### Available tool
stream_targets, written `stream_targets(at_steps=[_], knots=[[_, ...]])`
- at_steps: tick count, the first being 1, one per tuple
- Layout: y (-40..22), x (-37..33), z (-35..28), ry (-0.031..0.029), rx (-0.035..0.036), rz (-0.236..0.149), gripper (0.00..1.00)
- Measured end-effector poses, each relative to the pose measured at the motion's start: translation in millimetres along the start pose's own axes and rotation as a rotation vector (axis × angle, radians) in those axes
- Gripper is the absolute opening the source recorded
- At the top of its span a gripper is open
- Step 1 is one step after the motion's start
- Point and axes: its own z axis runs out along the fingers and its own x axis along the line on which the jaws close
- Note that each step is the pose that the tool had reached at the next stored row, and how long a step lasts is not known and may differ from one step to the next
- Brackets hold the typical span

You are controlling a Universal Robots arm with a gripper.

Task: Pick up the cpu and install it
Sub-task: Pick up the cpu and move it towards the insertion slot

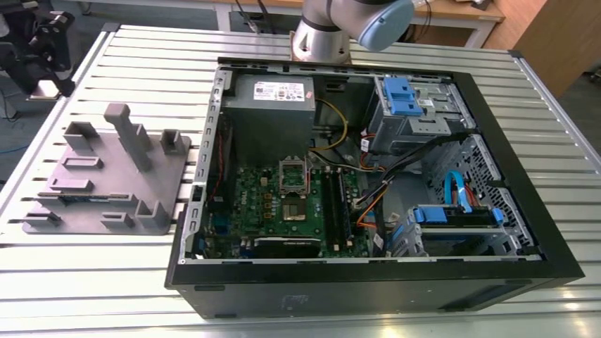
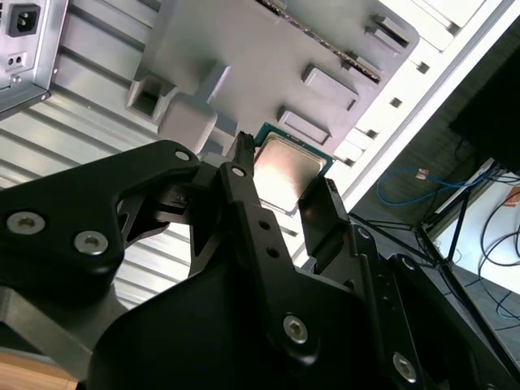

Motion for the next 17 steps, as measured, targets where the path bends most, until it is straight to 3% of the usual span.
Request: stream_targets(at_steps=[17], knots=[[0.3, -36.7, 0.3, 0.0008, -0.0001, 0.000, 0.47]])
